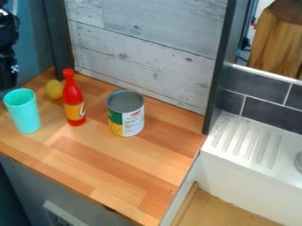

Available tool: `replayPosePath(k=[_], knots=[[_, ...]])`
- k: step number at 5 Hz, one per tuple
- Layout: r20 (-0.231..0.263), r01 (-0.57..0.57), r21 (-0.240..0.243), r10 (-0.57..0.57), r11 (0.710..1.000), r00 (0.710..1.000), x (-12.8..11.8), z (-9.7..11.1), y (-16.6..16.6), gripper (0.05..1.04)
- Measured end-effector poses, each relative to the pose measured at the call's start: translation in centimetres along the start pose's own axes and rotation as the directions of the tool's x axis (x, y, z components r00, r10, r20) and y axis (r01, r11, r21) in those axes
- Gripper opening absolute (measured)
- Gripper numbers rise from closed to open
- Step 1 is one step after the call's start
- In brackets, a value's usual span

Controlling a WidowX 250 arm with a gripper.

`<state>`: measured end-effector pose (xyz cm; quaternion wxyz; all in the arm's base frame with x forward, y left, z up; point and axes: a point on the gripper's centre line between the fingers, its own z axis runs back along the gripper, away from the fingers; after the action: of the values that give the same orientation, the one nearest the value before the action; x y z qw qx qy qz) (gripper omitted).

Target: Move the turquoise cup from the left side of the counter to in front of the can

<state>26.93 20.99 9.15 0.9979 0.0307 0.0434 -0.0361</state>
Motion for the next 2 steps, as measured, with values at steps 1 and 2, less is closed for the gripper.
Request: replayPosePath(k=[1, 2], knots=[[0.016, 0.001, -0.036, -0.001, 0.999, 1.000, 0.60, -0.89, -0.47, 1.001], [0.010, -0.014, -0.041, 0.014, 0.999, 1.000, 0.78, -1.80, -0.53, 1.001]])
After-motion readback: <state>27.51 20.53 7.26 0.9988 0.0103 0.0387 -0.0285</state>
